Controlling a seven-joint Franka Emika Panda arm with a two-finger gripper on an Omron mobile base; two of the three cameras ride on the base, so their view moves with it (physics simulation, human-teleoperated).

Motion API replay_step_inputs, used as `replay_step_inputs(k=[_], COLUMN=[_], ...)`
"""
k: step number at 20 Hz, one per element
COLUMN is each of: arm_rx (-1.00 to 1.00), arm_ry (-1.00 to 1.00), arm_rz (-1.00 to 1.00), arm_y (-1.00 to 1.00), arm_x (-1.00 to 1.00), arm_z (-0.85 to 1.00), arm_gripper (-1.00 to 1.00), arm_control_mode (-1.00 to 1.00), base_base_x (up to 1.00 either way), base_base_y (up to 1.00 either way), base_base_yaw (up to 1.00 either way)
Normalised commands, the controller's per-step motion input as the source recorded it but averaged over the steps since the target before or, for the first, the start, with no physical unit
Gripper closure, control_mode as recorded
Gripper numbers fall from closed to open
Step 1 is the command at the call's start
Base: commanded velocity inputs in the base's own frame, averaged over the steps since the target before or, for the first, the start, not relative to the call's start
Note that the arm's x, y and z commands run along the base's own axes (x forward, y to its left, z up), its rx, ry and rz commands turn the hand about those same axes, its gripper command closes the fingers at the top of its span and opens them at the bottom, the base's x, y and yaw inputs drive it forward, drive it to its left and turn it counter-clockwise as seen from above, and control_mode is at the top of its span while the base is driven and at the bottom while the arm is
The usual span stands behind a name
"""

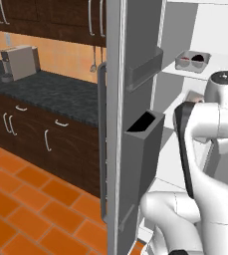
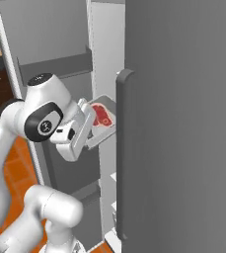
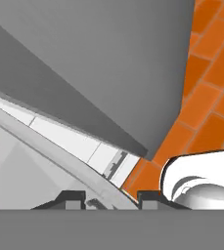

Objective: Take the meat container that has the steak and place it on the second highest rack of the freezer. Then take the vegetable container that has the tomato and avocado and place it on the highest rack of the freezer.

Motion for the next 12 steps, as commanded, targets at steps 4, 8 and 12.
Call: replay_step_inputs(k=[4, 8, 12], arm_rx=[0.0, 0.0, 0.01], arm_ry=[0.02, 0.02, 0.0], arm_rz=[-0.05, 0.03, 0.06], arm_y=[-0.46, -0.3, 0.19], arm_x=[0.0, 0.28, 0.46], arm_z=[0.0, -0.02, -0.16], arm_gripper=[1.0, 1.0, 1.0], arm_control_mode=[-1.0, -1.0, -1.0], base_base_x=[0.0, 0.0, 0.0], base_base_y=[0.0, 0.0, 0.0], base_base_yaw=[0.0, 0.0, 0.0])
